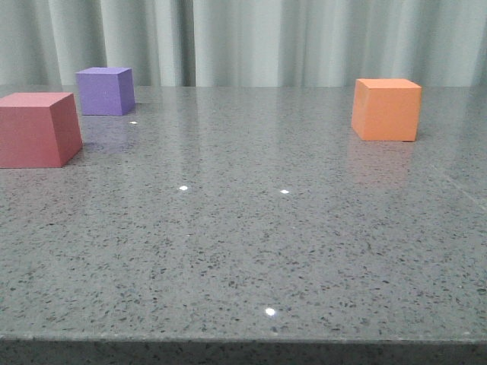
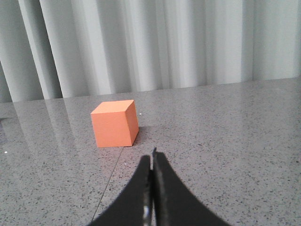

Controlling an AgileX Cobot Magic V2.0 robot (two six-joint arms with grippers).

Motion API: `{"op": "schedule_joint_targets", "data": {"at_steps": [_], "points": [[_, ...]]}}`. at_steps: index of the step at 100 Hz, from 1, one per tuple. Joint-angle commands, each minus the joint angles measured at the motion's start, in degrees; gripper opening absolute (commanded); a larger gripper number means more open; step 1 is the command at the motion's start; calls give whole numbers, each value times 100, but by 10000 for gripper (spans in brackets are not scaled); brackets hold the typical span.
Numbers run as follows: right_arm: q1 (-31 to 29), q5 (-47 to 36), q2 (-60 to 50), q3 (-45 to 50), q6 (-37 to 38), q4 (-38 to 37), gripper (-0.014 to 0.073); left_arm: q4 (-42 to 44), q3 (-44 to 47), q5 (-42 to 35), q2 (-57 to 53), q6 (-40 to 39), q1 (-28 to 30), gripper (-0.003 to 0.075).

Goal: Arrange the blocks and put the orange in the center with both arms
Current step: 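Move the right gripper toward the orange cube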

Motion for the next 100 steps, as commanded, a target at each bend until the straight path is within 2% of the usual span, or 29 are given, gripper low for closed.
{"op": "schedule_joint_targets", "data": {"at_steps": [1, 30, 44, 66, 87, 100], "points": [[-34, -420, -114, -106, -44, -48, -69, 1, 256, -470, -212, -15, 16, -20], [-34, -649, -114, -146, -44, -48, -69, 1, 256, -470, -212, -15, 16, -20], [-34, -265, -72, -597, -39, -23, -69, 1, 256, -470, -212, -15, 16, -20], [-34, 1663, 521, -2327, -39, -23, -69, 1, 256, -470, -212, -15, 16, -20], [-34, 3512, 1794, -4049, -43, -23, -69, 1, 256, -470, -212, -15, 16, -20], [-34, 4373, 2709, -4889, -43, -11, -69, 1, 256, -470, -212, -15, 16, -20]]}}
